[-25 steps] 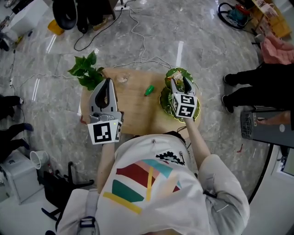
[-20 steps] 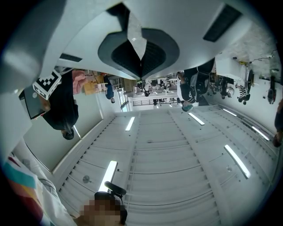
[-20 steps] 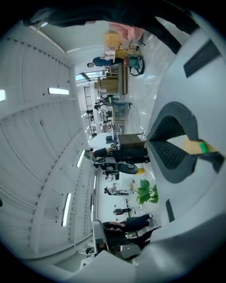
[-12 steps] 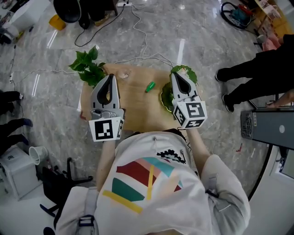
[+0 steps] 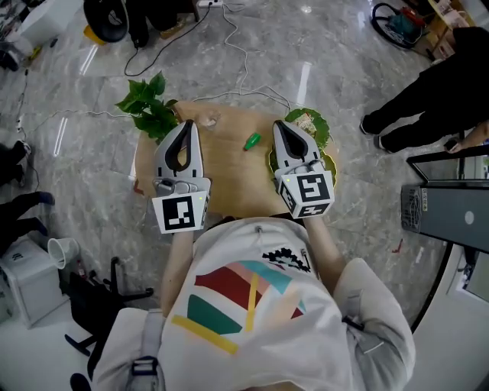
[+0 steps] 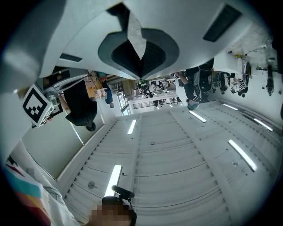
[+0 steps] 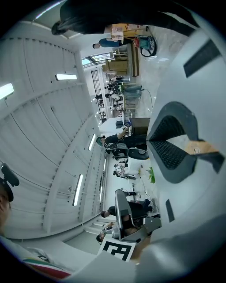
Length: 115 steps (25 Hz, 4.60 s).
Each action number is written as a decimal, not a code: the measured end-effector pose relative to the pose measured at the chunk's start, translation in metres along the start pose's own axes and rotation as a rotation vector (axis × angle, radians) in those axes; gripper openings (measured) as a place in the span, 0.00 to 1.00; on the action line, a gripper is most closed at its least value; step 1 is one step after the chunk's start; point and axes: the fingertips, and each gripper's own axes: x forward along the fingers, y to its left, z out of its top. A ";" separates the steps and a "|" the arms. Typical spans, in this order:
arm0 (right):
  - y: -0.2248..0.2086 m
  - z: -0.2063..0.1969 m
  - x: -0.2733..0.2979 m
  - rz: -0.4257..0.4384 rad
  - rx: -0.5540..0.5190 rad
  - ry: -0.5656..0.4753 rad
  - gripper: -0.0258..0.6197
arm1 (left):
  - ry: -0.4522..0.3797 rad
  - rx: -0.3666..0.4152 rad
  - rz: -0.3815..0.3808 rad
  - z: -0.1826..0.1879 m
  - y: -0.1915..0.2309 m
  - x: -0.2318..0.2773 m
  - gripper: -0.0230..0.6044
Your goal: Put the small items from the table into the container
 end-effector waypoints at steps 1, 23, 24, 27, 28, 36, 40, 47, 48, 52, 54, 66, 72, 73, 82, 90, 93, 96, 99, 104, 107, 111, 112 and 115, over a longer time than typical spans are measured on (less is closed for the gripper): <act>0.002 0.000 0.001 0.004 0.004 0.001 0.06 | 0.007 -0.001 0.001 -0.002 0.001 0.000 0.05; -0.007 -0.190 0.096 -0.082 0.375 0.343 0.37 | 0.312 -0.283 -0.003 -0.165 -0.001 -0.009 0.05; -0.017 -0.215 0.104 -0.108 0.389 0.375 0.37 | 0.342 -0.296 -0.004 -0.186 -0.006 -0.008 0.05; -0.042 -0.297 0.121 -0.224 0.455 0.453 0.37 | 0.427 -0.327 -0.007 -0.246 -0.016 -0.012 0.05; -0.047 -0.322 0.123 -0.260 0.458 0.480 0.37 | 0.454 -0.338 -0.006 -0.263 -0.019 -0.016 0.05; -0.050 -0.461 0.144 -0.386 0.473 0.671 0.37 | 0.535 -0.372 -0.050 -0.348 -0.043 -0.032 0.05; -0.049 -0.498 0.146 -0.450 0.592 0.818 0.35 | 0.515 -0.464 -0.055 -0.353 -0.044 -0.023 0.05; -0.055 -0.447 0.137 -0.385 0.539 0.763 0.30 | 0.474 -0.429 -0.100 -0.319 -0.050 -0.008 0.05; -0.054 -0.428 0.133 -0.376 0.546 0.741 0.30 | 0.465 -0.423 -0.110 -0.308 -0.050 -0.005 0.05; -0.040 -0.340 0.120 -0.327 0.574 0.652 0.30 | 0.386 -0.386 -0.150 -0.246 -0.034 0.014 0.05; -0.039 -0.287 0.122 -0.294 0.511 0.586 0.30 | 0.315 -0.363 -0.177 -0.213 -0.024 0.032 0.05; -0.008 -0.107 0.022 -0.141 0.205 0.307 0.30 | 0.143 -0.254 -0.188 -0.081 -0.015 0.040 0.05; -0.056 -0.083 -0.015 -0.275 0.160 0.238 0.30 | 0.071 -0.189 -0.247 -0.052 -0.023 0.065 0.05; -0.063 -0.081 -0.020 -0.298 0.174 0.227 0.30 | 0.062 -0.185 -0.254 -0.048 -0.025 0.068 0.05; -0.064 -0.113 -0.044 -0.366 0.221 0.319 0.30 | 0.112 -0.207 -0.321 -0.057 -0.057 0.064 0.05; -0.046 -0.231 -0.035 -0.409 0.514 0.578 0.30 | 0.193 -0.188 -0.347 -0.082 -0.065 0.061 0.05; -0.052 -0.245 -0.029 -0.433 0.397 0.642 0.30 | 0.206 -0.166 -0.338 -0.083 -0.061 0.064 0.05; -0.054 -0.266 -0.021 -0.474 0.459 0.673 0.30 | 0.216 -0.145 -0.342 -0.086 -0.059 0.069 0.05; -0.060 -0.291 -0.009 -0.567 0.497 0.662 0.30 | 0.247 -0.130 -0.353 -0.098 -0.059 0.074 0.05; -0.058 -0.342 -0.001 -0.672 0.390 0.706 0.30 | 0.374 -0.093 -0.404 -0.137 -0.077 0.053 0.05; -0.066 -0.368 0.004 -0.671 0.310 0.759 0.30 | 0.416 -0.091 -0.443 -0.154 -0.096 0.044 0.05; -0.064 -0.391 0.011 -0.708 0.356 0.766 0.30 | 0.449 -0.112 -0.451 -0.170 -0.097 0.034 0.05; -0.067 -0.395 0.009 -0.750 0.403 0.762 0.30 | 0.447 -0.113 -0.449 -0.171 -0.095 0.033 0.05; -0.079 -0.405 0.000 -0.851 0.509 0.757 0.30 | 0.436 -0.113 -0.438 -0.172 -0.090 0.032 0.05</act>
